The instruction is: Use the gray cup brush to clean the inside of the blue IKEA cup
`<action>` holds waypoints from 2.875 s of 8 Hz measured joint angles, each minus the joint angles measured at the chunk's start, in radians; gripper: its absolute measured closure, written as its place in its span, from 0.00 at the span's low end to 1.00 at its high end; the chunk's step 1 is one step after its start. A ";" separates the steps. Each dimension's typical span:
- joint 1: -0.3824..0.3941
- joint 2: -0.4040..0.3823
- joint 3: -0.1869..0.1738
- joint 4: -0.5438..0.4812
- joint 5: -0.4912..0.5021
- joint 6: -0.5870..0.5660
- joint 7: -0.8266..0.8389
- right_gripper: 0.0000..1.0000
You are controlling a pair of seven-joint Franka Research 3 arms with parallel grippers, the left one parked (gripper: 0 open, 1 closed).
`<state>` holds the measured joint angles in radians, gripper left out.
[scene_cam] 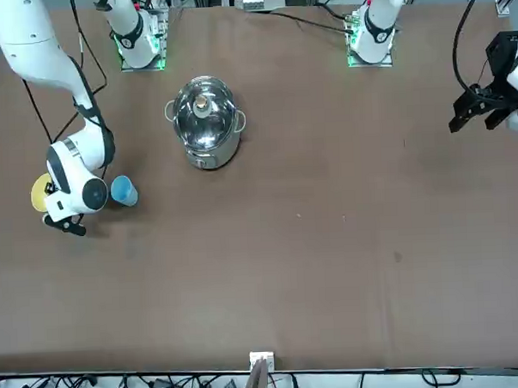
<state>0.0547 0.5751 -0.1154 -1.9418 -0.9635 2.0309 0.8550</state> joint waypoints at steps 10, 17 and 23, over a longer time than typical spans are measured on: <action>0.002 0.005 0.000 0.019 -0.006 -0.012 0.000 0.96; 0.005 -0.052 0.007 0.089 0.000 -0.125 -0.084 0.96; 0.010 -0.240 0.068 0.247 0.464 -0.283 -0.362 0.96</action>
<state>0.0647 0.3351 -0.0474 -1.6947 -0.4994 1.7475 0.4930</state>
